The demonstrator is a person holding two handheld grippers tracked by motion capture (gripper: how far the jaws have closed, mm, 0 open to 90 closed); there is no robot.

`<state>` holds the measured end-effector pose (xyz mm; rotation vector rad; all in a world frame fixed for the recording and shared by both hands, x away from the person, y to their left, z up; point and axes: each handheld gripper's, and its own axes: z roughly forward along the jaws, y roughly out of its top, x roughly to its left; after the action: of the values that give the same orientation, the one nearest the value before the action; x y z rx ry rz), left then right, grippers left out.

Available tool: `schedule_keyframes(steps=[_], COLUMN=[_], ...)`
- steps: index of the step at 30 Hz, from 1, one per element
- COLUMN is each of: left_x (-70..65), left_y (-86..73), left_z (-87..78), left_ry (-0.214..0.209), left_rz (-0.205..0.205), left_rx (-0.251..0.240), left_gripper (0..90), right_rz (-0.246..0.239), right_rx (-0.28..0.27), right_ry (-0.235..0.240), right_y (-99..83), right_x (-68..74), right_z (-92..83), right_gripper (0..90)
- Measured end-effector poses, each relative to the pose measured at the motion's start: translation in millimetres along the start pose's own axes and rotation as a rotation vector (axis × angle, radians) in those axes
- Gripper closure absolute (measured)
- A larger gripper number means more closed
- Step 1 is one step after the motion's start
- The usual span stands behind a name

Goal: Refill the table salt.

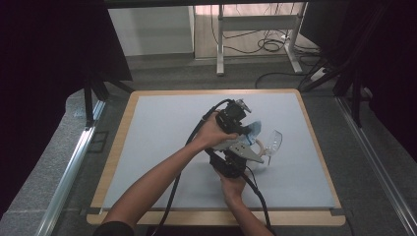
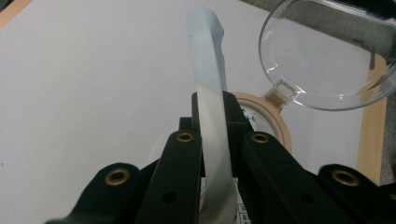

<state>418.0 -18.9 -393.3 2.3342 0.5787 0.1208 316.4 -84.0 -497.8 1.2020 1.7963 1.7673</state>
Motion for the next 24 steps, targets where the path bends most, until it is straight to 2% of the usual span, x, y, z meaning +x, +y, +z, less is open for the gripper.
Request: schedule_keyframes(steps=[9,24], left_x=[-1.4,-1.2], left_y=[2.0,1.3], left_z=[3.1,3.7], left_ry=[-0.001,-0.005], left_rz=[0.005,0.003], left_rx=[0.009,0.008], left_gripper=[87.9,87.9], right_rz=[0.021,0.011], right_rx=[-0.003,0.000], right_ry=[0.000,0.000], right_y=[-0.7,-0.7], right_x=[-1.9,-2.7], right_z=[-1.5,-2.0], right_gripper=[58.2,58.2])
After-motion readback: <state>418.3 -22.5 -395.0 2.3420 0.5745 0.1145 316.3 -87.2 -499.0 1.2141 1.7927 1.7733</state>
